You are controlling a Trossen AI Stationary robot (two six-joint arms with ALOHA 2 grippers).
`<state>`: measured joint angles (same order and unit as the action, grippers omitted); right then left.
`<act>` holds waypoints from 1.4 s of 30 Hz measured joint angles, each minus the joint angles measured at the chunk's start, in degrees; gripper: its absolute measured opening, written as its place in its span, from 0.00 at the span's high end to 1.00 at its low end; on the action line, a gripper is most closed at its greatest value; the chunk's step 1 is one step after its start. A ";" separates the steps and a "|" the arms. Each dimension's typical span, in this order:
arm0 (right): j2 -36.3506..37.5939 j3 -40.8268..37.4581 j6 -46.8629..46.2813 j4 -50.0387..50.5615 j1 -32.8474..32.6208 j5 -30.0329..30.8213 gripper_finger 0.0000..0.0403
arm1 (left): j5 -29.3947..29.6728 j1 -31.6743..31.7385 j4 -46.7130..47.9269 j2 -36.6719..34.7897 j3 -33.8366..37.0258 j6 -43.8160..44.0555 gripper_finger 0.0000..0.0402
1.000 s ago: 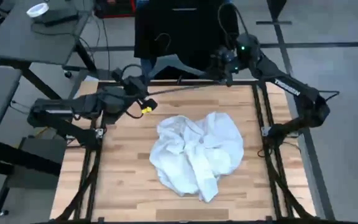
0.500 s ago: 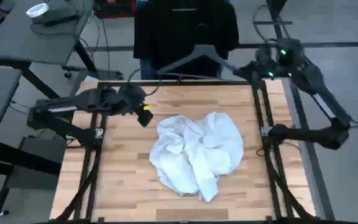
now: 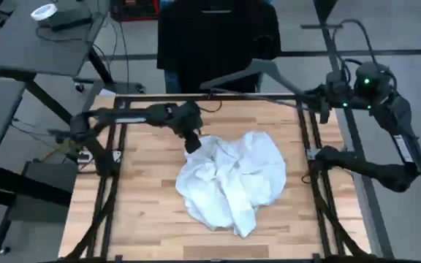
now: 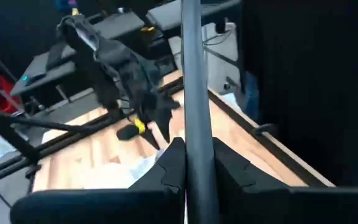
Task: Hang clothes
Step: Hang the white polo on the rack
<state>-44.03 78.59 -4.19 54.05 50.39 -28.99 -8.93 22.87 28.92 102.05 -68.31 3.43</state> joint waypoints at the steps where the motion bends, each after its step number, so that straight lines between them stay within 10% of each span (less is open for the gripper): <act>1: 0.32 0.00 0.02 0.41 -0.02 -0.10 0.93 | 0.00 0.49 0.02 1.62 0.00 0.05 0.63; 23: 1.40 -0.02 0.62 3.68 0.00 -0.22 0.93 | -15.24 0.90 0.26 9.02 0.33 -5.78 0.79; 27: 2.71 -0.09 0.87 8.47 0.00 -0.22 0.93 | -15.19 1.32 3.66 4.69 0.10 -3.81 0.97; 42: 7.79 -0.83 0.16 17.70 -0.12 -6.78 0.93 | -13.30 4.67 10.24 -13.20 -6.66 7.03 1.00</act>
<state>-36.24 77.75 -4.03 71.76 50.27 -35.77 -22.23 27.54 39.16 88.85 -74.98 10.46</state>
